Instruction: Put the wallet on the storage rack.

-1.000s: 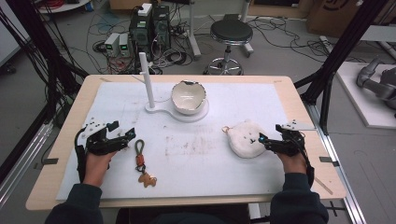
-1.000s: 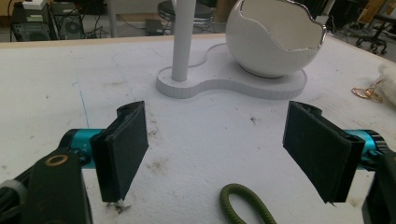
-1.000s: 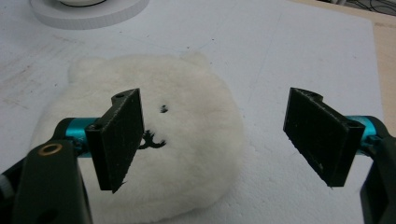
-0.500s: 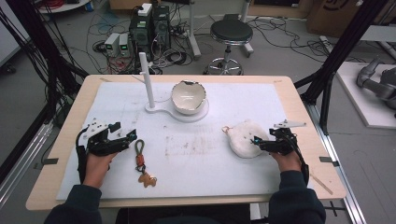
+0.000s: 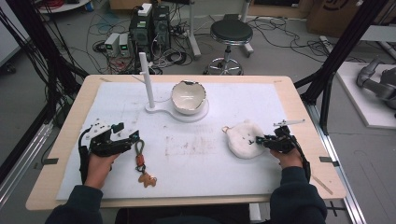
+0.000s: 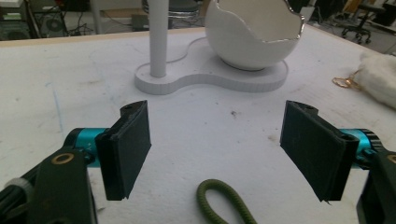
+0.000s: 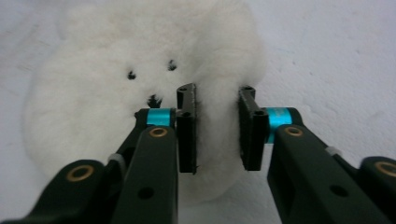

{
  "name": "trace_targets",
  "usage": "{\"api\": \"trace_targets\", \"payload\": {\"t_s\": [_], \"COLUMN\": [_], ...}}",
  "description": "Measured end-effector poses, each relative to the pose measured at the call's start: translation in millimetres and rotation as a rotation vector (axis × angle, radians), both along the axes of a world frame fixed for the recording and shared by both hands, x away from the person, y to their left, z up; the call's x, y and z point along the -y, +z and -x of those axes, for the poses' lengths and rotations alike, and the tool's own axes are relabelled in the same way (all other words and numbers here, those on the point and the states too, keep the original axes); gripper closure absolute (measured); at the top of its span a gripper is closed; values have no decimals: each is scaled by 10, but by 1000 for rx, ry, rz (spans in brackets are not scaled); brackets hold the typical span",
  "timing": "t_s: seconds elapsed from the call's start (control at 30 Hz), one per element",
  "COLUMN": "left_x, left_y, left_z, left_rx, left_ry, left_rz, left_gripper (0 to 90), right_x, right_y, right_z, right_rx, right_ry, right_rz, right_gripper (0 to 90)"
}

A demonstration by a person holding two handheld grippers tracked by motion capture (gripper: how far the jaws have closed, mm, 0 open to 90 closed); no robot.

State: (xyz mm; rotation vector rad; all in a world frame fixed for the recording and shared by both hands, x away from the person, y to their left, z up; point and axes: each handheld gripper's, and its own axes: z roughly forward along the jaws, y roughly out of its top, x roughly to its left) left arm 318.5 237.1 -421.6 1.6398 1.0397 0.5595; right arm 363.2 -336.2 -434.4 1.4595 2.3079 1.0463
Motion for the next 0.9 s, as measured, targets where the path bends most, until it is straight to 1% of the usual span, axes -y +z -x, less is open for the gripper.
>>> {"api": "trace_targets", "payload": {"t_s": [0.03, 0.07, 0.1, 0.13, 0.2, 0.27, 0.3, 0.33, 0.37, 0.4, 0.43, 0.47, 0.5, 0.53, 0.57, 0.6, 0.63, 0.67, 0.73, 0.77, 0.83, 0.9], "left_x": [20, 44, 44, 112, 212, 309, 379, 422, 422, 539, 539, 646, 699, 699, 800, 835, 835, 925, 1026, 1060, 1110, 1132], "left_y": [5, 11, 11, 29, 49, 68, 79, 84, 84, 96, 96, 98, 98, 98, 102, 104, 104, 106, 95, 89, 79, 68], "left_z": [-3, -9, -9, -29, -49, -65, -72, -75, -75, -84, -84, -97, -102, -102, -112, -115, -115, -128, -131, -131, -130, -135], "left_rx": [0, -1, -1, -4, -10, -12, -12, -12, -12, -24, -24, -40, -49, -49, -61, -65, -65, -74, -88, -93, -104, -109], "left_ry": [-10, -23, -23, -61, -96, -127, -152, -164, -164, -218, -218, -266, -288, -288, -328, -341, -341, -376, -420, -438, -458, -484], "left_rz": [9, 16, 16, 29, 38, 40, 39, 40, 40, 44, 44, 49, 52, 52, 49, 49, 49, 54, 54, 49, 47, 51], "left_gripper": [254, 266, 273, 275, 275, 275, 275, 274, 274, 275, 274, 274, 274, 274, 274, 274, 274, 274, 274, 274, 275, 310], "right_x": [-7, -30, -68, -116, -233, -368, -421, -510, -559, -636, -636, -732, -769, -803, -834, -867, -893, -939, -1013, -1051, -1127, -1194], "right_y": [16, 32, 55, 85, 160, 227, 253, 290, 314, 346, 346, 388, 404, 416, 429, 445, 454, 470, 489, 499, 517, 527], "right_z": [14, 30, 51, 69, 109, 145, 157, 171, 183, 195, 195, 211, 216, 219, 223, 232, 236, 246, 257, 267, 293, 312], "right_rx": [7, 24, 47, 73, 127, 186, 203, 233, 246, 273, 273, 301, 310, 323, 329, 334, 343, 354, 377, 385, 403, 410], "right_ry": [12, 32, 55, 71, 109, 150, 166, 194, 206, 221, 221, 241, 249, 259, 267, 271, 278, 289, 311, 324, 352, 382], "right_rz": [-13, -24, -30, -34, -47, -73, -78, -78, -80, -84, -84, -98, -112, -127, -143, -153, -159, -169, -185, -188, -191, -198], "right_gripper": [751, 761, 767, 771, 772, 774, 775, 775, 776, 776, 776, 776, 776, 776, 775, 775, 775, 775, 775, 775, 774, 774]}}
